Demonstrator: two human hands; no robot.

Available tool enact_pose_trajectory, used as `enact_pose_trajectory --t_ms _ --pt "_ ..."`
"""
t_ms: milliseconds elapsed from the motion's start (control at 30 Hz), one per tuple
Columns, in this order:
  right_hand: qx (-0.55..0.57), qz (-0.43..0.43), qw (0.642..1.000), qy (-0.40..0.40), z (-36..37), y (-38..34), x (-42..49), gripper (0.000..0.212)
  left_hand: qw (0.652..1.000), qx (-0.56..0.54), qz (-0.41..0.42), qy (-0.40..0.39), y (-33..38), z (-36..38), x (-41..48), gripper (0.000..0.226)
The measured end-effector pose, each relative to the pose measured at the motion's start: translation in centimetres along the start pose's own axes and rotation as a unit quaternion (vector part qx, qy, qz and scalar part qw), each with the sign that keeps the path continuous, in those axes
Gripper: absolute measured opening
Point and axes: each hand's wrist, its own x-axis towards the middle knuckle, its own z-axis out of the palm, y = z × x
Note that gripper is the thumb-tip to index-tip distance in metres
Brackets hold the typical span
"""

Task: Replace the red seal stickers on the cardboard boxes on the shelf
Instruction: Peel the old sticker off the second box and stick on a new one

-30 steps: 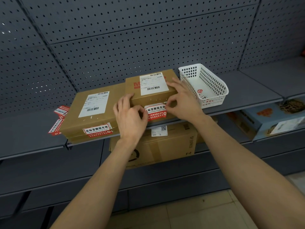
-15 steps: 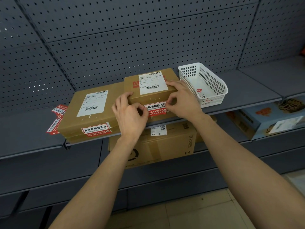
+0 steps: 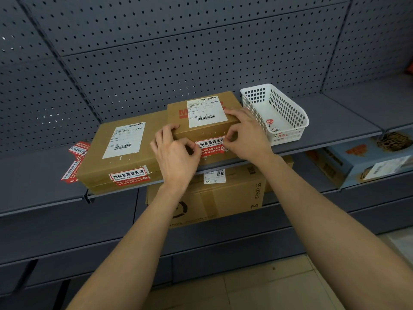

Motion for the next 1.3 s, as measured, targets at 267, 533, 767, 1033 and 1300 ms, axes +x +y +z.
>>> enact_pose_trajectory --t_ms 267,533,767,1033,1300 --pt "-0.007 0.016 1.0 -0.008 -0.3 -0.3 0.0 0.018 1.0 0.029 0.011 -0.002 0.2 -0.8 0.5 0.024" --pt "-0.029 -0.033 0.995 0.085 2.5 -0.6 0.2 0.045 0.999 0.048 0.015 0.015 0.5 -1.1 0.7 0.046" --pt "-0.007 -0.073 0.997 0.035 0.9 1.5 0.6 0.056 0.999 0.017 0.041 0.012 -1.3 -1.3 1.8 0.055" --pt "-0.029 -0.09 0.994 0.046 0.8 1.6 0.5 0.057 0.999 0.017 0.039 0.015 -1.3 -1.6 1.6 0.059" --pt "-0.127 -0.175 0.972 0.092 2.7 2.3 -0.4 0.045 0.988 0.13 0.081 -0.005 -1.1 -0.9 0.3 0.102"
